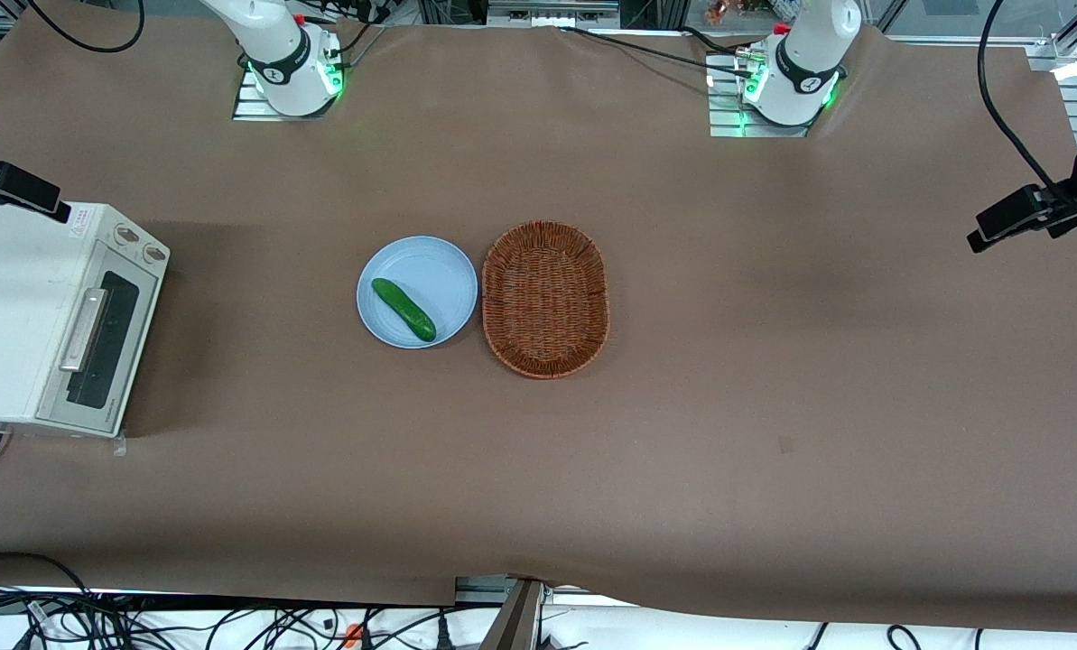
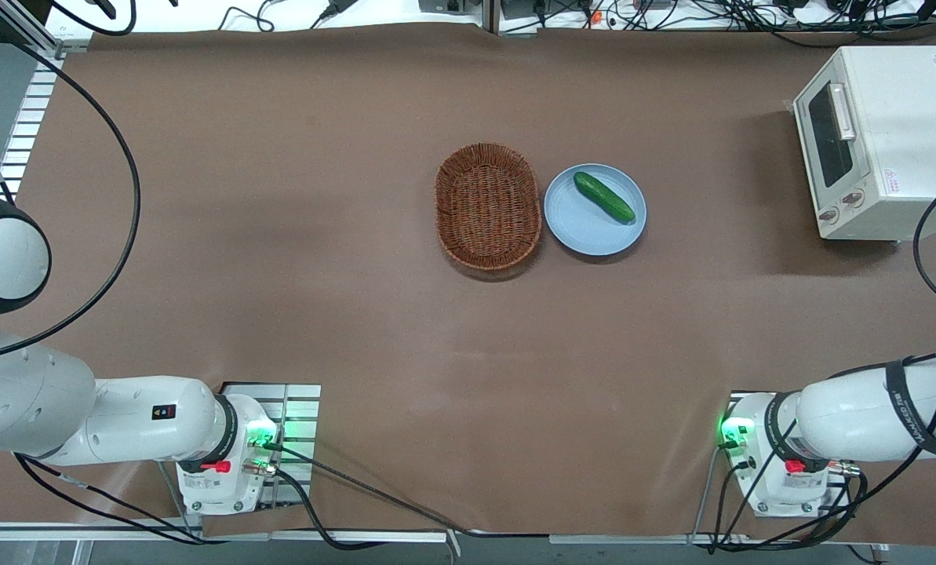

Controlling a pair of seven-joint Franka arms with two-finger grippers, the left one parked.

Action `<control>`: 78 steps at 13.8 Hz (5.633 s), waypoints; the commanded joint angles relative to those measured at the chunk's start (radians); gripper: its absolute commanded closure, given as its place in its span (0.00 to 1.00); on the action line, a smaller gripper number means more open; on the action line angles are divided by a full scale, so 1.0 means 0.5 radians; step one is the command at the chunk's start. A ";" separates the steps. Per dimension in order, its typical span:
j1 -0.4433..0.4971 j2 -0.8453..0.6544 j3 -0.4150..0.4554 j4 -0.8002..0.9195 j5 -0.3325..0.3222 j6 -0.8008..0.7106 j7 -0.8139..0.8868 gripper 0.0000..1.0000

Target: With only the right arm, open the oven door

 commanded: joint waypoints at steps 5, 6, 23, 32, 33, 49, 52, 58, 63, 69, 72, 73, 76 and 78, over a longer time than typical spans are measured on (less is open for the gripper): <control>-0.018 -0.017 0.020 -0.029 0.031 -0.034 -0.058 0.00; -0.018 -0.014 0.020 -0.029 0.031 -0.058 -0.089 0.00; 0.019 0.557 0.014 -0.041 -0.009 -0.399 -0.258 0.00; 0.107 0.744 0.017 -0.041 -0.374 -0.209 -0.356 0.32; 0.117 0.759 0.017 -0.050 -0.438 -0.179 -0.435 0.46; 0.028 0.885 0.008 -0.139 -0.945 0.313 -1.470 1.00; 0.006 0.891 0.008 -0.142 -0.951 0.352 -1.519 1.00; -0.046 0.916 0.008 -0.155 -0.969 0.399 -1.580 1.00; -0.049 0.925 0.008 -0.176 -0.948 0.432 -1.568 1.00; -0.043 0.943 0.011 -0.161 -0.801 0.460 -1.537 1.00; -0.034 0.962 0.014 -0.158 -0.739 0.506 -1.486 1.00; -0.031 0.977 0.014 -0.158 -0.739 0.518 -1.476 1.00; -0.027 0.999 0.014 -0.158 -0.669 0.552 -1.473 1.00; -0.030 1.023 0.014 -0.158 -0.641 0.601 -1.464 1.00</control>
